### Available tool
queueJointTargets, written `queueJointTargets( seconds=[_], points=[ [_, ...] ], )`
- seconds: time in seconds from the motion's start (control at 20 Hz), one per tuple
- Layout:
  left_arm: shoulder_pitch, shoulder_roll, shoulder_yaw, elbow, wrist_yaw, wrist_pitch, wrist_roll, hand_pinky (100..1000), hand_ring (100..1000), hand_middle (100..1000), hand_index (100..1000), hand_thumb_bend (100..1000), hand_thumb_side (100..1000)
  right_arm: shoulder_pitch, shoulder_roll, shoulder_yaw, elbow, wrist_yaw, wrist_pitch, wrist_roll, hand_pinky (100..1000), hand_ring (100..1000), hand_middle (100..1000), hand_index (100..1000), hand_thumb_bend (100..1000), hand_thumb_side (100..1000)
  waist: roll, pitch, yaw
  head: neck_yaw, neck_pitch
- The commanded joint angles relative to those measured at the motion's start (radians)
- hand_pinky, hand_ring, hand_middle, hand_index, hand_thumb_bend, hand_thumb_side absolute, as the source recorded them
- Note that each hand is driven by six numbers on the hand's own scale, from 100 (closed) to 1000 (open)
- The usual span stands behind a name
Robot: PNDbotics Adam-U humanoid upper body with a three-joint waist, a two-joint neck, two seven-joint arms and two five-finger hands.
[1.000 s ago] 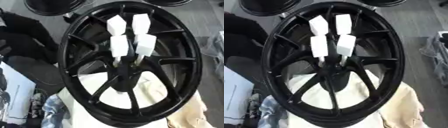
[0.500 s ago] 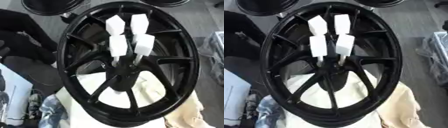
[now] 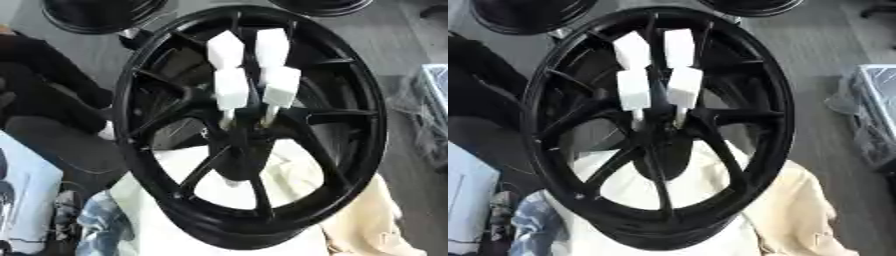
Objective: Pull the pin out of the wheel hub.
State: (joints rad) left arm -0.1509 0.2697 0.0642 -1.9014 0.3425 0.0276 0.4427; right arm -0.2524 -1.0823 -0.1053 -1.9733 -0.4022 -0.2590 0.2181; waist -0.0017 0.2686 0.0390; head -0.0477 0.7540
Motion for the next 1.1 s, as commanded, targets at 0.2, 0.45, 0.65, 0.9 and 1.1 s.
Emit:
queueJointTargets(
  seconds=[0.2, 0.45, 0.65, 0.9, 1.1],
  points=[
    [0.005, 0.034, 0.000, -0.004, -0.002, 0.004, -0.005, 699, 710, 733, 714, 211, 866, -0.211, -0.100, 0.112, 0.068, 0.002, 0.014, 0.137, 969, 884, 806, 909, 100, 246, -0.005, -0.030, 0.011, -0.023, 0.001],
    [0.020, 0.046, 0.008, 0.002, -0.004, 0.004, 0.001, 699, 711, 733, 713, 208, 867, -0.453, -0.014, 0.249, 0.210, 0.094, 0.021, 0.322, 959, 872, 796, 899, 100, 277, -0.009, -0.041, 0.005, -0.034, 0.015],
    [0.037, 0.055, 0.026, 0.009, -0.009, 0.001, 0.018, 698, 711, 734, 712, 205, 869, -0.617, 0.104, 0.332, 0.342, 0.204, 0.008, 0.463, 941, 862, 793, 897, 100, 317, -0.009, -0.044, -0.005, -0.022, 0.016],
    [0.054, 0.066, 0.047, 0.020, -0.017, -0.003, 0.040, 698, 711, 733, 711, 202, 870, -0.725, 0.221, 0.407, 0.462, 0.374, -0.056, 0.592, 948, 883, 820, 917, 100, 499, -0.012, -0.047, -0.020, -0.011, 0.016],
    [0.063, 0.070, 0.053, 0.025, -0.018, -0.004, 0.049, 698, 711, 733, 711, 201, 873, -0.733, 0.257, 0.444, 0.459, 0.422, -0.075, 0.656, 968, 895, 837, 937, 100, 582, -0.011, -0.044, -0.025, -0.004, 0.016]
  ],
)
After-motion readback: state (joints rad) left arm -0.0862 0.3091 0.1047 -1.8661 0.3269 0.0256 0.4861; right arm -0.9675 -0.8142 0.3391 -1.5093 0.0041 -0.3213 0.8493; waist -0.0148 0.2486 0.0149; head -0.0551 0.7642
